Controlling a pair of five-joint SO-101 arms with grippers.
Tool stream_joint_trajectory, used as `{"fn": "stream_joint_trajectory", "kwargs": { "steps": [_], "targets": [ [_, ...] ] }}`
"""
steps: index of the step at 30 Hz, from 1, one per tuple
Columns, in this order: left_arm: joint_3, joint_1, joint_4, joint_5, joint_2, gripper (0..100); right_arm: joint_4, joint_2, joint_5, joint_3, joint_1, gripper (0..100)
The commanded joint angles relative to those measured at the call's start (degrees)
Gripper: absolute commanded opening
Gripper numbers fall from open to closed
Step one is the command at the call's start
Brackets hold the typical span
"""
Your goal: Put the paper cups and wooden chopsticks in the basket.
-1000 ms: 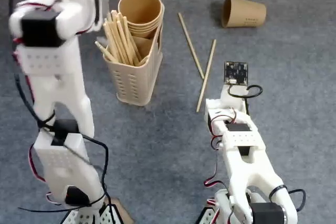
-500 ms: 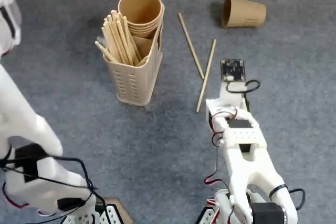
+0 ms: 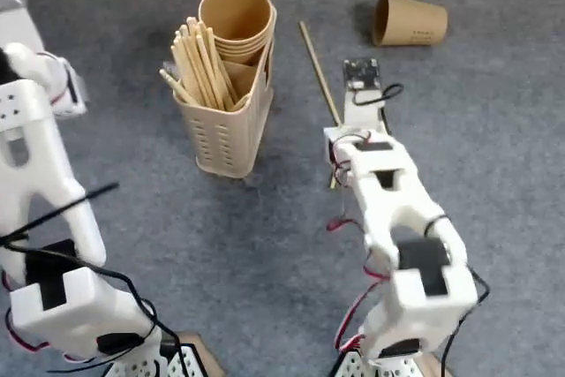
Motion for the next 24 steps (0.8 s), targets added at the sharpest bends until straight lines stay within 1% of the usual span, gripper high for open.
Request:
{"fn": "stream_joint_trajectory", "kwargs": {
  "steps": [1, 5, 7, 9, 12, 13, 15, 20, 22, 24],
  "targets": [
    [7.69, 3.65, -5.8, 0.26, -2.51, 19, 0.13, 2.15, -0.53, -4.79, -0.48, 29.6],
    [11.38, 5.05, -8.62, 0.35, -2.51, 19, 0.13, 3.38, -0.53, -4.7, -0.48, 29.6],
    [12.09, 5.14, -8.97, 2.73, -2.51, 19, 0.22, 4.18, -0.53, -4.7, -0.48, 28.3],
    [12.62, 5.32, -9.05, 5.98, -2.51, 19, 0.22, 4.44, -0.26, -4.7, -0.31, 20.4],
    [12.7, 5.32, -9.05, 8.26, -2.51, 19, 0.22, 4.44, -0.18, -4.97, -0.22, 1.1],
    [12.7, 5.32, -9.05, 8.26, -2.51, 19, 0.22, 4.44, -0.18, -4.97, -0.22, 0.0],
    [12.7, 5.32, -9.23, 8.26, -2.33, 19, 0.13, 4.44, -0.09, -5.05, -0.22, 2.5],
    [13.05, 5.14, -10.46, 8.26, -2.07, 19, -0.13, 3.47, -0.09, -7.69, -0.75, 2.2],
    [13.05, 4.97, -10.81, 8.26, -2.07, 19, -0.31, 0.84, 0.0, -8.92, 0.84, 1.9],
    [13.05, 4.97, -11.52, 8.18, -1.98, 19, -4.79, -3.82, -0.09, -9.63, 2.59, 1.9]
  ]
}}
